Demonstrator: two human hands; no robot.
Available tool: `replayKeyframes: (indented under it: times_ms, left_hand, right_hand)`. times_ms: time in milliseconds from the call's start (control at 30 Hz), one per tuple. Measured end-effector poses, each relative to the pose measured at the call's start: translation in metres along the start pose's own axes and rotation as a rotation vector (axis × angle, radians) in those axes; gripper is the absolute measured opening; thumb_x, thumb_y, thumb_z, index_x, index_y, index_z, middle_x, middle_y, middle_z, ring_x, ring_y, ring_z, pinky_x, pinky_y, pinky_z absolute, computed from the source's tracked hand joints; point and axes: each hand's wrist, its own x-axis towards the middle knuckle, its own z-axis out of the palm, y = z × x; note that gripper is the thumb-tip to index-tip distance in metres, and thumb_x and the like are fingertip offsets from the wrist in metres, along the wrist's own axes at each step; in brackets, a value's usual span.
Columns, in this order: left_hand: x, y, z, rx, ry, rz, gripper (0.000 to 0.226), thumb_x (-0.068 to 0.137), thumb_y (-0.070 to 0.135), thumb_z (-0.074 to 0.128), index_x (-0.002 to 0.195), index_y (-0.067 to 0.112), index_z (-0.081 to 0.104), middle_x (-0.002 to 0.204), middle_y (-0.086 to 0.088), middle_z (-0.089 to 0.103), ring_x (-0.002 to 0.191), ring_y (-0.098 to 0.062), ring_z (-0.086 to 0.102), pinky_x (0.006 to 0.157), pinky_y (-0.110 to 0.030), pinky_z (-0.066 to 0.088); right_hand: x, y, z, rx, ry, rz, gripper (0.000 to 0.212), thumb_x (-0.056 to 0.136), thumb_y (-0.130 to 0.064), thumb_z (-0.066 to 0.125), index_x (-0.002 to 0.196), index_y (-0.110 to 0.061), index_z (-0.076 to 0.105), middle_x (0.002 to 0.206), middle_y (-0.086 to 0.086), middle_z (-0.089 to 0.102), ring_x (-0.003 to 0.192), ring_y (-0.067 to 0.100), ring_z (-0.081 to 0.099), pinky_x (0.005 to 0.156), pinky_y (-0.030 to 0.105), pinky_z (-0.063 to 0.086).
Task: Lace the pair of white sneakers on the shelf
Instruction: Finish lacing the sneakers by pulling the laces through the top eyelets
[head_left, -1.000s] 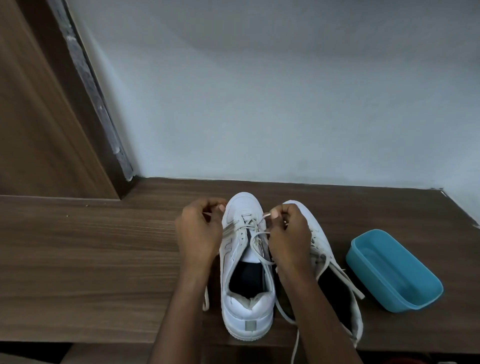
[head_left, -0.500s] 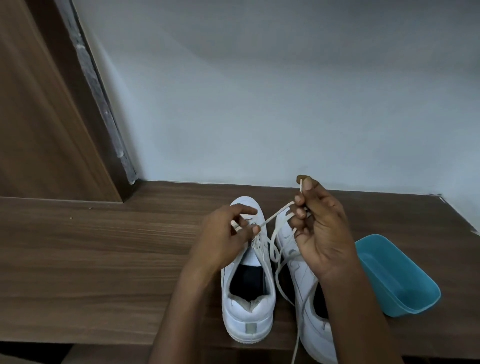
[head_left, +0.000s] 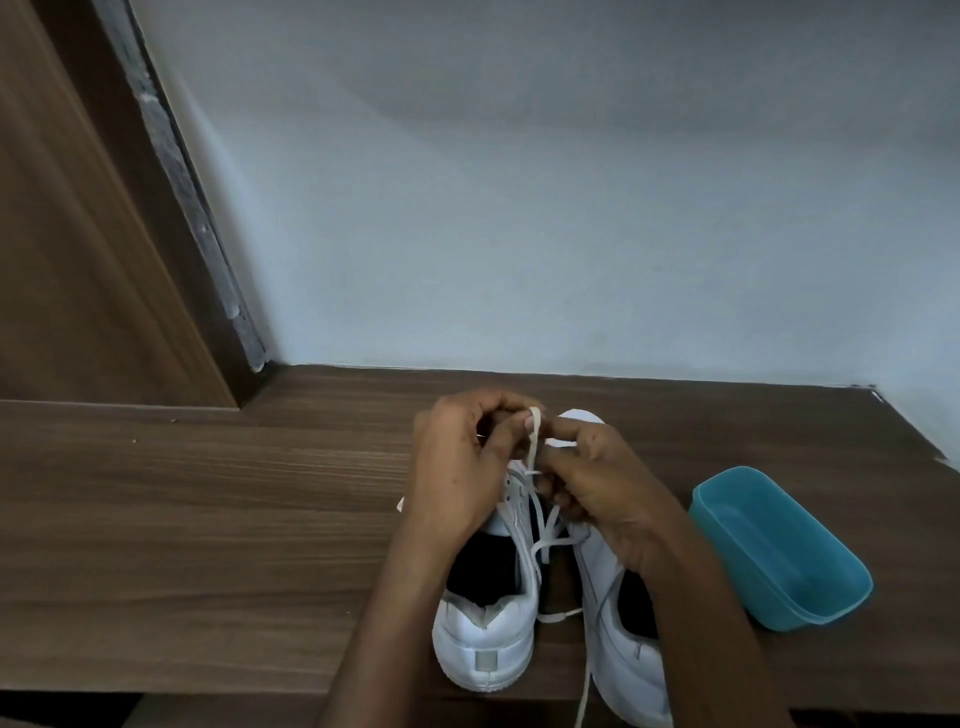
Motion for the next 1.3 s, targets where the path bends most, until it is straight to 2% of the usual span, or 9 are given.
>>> replayKeyframes:
  times_ms: [167,333,467,633,733,833,1067,1200,1300]
  left_hand:
    - [0.000,0.003,-0.006,-0.132,-0.076,-0.056,0.032,0.087,-0.013,0.063,0.093,0.017,0.075,0.087,0.003,0.076,0.081,-0.008,0.073,0.073,-0.020,0.057]
    - [0.004,-0.035,-0.026,0.167,0.172,-0.138,0.036,0.091,-0.004,0.059,0.088,0.029,0.072,0.085,0.018,0.073,0.075,0.003,0.069,0.069,-0.011,0.051]
    - [0.002,-0.044,-0.018,0.319,0.060,-0.146,0.021,0.091,0.013,0.068,0.094,0.031,0.078,0.082,0.021,0.070,0.068,0.006,0.062,0.061,-0.003,0.041]
    - [-0.003,-0.041,0.014,0.460,-0.050,0.028,0.014,0.091,0.030,0.069,0.101,0.034,0.078,0.092,0.007,0.070,0.083,-0.016,0.062,0.073,-0.035,0.050]
    - [-0.003,-0.040,0.016,0.601,0.000,0.044,0.012,0.092,0.040,0.066,0.093,0.034,0.076,0.091,0.008,0.063,0.093,-0.020,0.055,0.072,-0.034,0.038]
    - [-0.003,-0.036,0.016,0.607,0.028,0.035,0.014,0.095,0.040,0.061,0.092,0.032,0.072,0.096,0.010,0.061,0.098,-0.018,0.052,0.076,-0.035,0.033]
    - [-0.004,-0.006,0.035,0.608,0.154,0.269,0.026,0.094,0.033,0.047,0.086,0.029,0.071,0.082,0.009,0.067,0.081,-0.020,0.061,0.068,-0.036,0.041]
    - [-0.007,-0.003,0.047,0.582,0.149,0.339,0.015,0.090,0.023,0.060,0.081,0.030,0.070,0.080,0.011,0.067,0.078,-0.013,0.059,0.067,-0.032,0.038]
    - [-0.001,-0.012,0.033,0.364,0.113,0.211,0.017,0.095,0.021,0.060,0.095,0.028,0.075,0.090,0.011,0.073,0.085,-0.012,0.066,0.076,-0.035,0.051]
  right_hand:
    - [0.003,0.009,0.003,-0.182,0.076,-0.122,0.035,0.099,-0.016,0.061,0.067,-0.023,0.075,0.056,-0.004,0.060,0.046,0.007,0.045,0.047,0.024,0.035]
    - [-0.001,-0.005,-0.003,0.173,0.142,-0.217,0.029,0.100,-0.027,0.059,0.093,-0.007,0.079,0.056,-0.003,0.048,0.049,0.005,0.035,0.045,0.014,0.028]
    - [-0.005,-0.012,-0.011,0.469,0.070,-0.235,0.030,0.098,-0.021,0.057,0.107,0.002,0.074,0.058,-0.005,0.049,0.053,0.005,0.033,0.045,0.013,0.025]
    - [-0.013,-0.019,-0.017,0.702,-0.070,-0.258,0.032,0.087,-0.029,0.057,0.092,-0.007,0.080,0.054,-0.004,0.041,0.046,0.003,0.032,0.043,0.015,0.019]
    - [-0.015,-0.018,-0.022,0.758,-0.094,-0.258,0.031,0.088,-0.025,0.054,0.090,-0.006,0.079,0.053,-0.004,0.039,0.043,0.003,0.031,0.042,0.015,0.018]
    - [-0.011,-0.010,-0.030,0.544,0.006,-0.205,0.030,0.091,-0.019,0.060,0.100,0.007,0.070,0.056,0.000,0.045,0.044,0.004,0.034,0.040,0.014,0.022]
    - [-0.001,0.004,-0.019,-0.171,0.074,-0.145,0.014,0.093,0.000,0.054,0.095,-0.005,0.068,0.061,0.001,0.060,0.048,0.005,0.050,0.045,0.017,0.038]
    - [0.006,0.010,-0.017,-0.469,0.159,-0.211,0.025,0.074,-0.025,0.050,0.072,-0.001,0.057,0.058,0.009,0.054,0.050,0.014,0.044,0.054,0.034,0.038]
    - [0.011,0.018,-0.012,-0.413,0.175,-0.165,0.029,0.088,-0.030,0.060,0.071,-0.007,0.067,0.056,0.004,0.063,0.050,0.014,0.051,0.057,0.035,0.042]
